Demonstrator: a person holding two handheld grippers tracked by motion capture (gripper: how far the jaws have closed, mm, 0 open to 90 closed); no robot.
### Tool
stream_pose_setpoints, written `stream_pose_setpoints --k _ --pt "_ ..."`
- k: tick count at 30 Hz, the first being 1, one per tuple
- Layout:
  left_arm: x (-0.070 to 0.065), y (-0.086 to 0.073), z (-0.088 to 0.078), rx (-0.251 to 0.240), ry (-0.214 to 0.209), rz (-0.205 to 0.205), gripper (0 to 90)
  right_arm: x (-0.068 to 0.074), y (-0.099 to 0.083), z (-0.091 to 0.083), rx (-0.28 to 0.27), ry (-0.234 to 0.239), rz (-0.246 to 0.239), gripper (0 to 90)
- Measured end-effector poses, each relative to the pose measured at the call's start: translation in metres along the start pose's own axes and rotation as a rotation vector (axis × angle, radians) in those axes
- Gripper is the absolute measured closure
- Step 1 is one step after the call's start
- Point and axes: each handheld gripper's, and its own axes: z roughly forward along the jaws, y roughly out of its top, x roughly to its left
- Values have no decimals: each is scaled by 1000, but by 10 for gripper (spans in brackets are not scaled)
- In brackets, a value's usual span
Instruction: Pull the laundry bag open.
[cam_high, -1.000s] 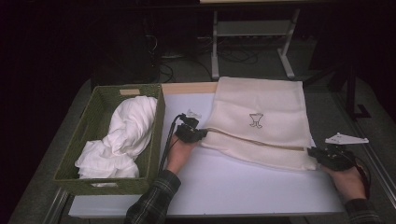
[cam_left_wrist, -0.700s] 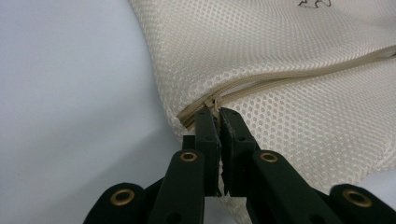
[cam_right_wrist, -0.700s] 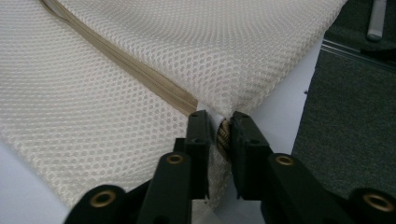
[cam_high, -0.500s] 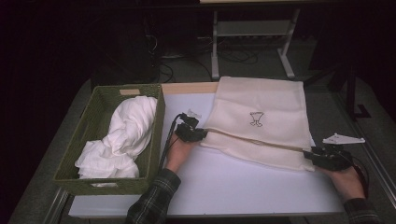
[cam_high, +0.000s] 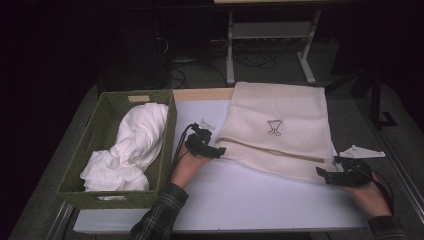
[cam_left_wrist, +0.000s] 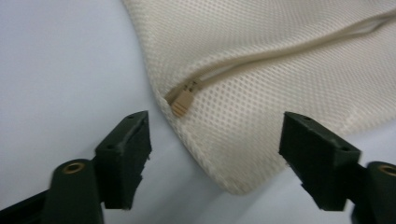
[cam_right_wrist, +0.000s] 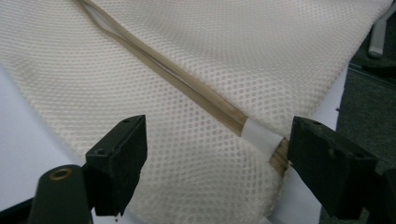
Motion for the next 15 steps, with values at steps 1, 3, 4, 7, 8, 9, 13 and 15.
stream_pose_setpoints --k 1,3,4,7,8,9,13,15 --pt "-1 -1 -2 1 2 4 205 1 0 -1 -3 4 -5 190" --pt "-4 -3 -6 -7 -3 3 183 3 1 -3 -13 8 -6 186" --pt "-6 -5 -8 -12 -3 6 173 4 1 -4 -17 12 -6 186" --pt "-10 -9 -12 -17 -11 13 158 9 2 -4 -18 26 -15 180" --pt "-12 -10 -13 -10 -15 16 157 10 3 -4 -18 34 -19 179" --pt "-14 -12 -14 -8 -17 19 153 12 3 -4 -17 41 -23 178" --pt "-20 -17 -21 -18 -27 28 149 21 4 -4 -24 65 -46 177" --pt "-23 -19 -24 -23 -32 29 149 25 4 -4 -21 77 -60 172"
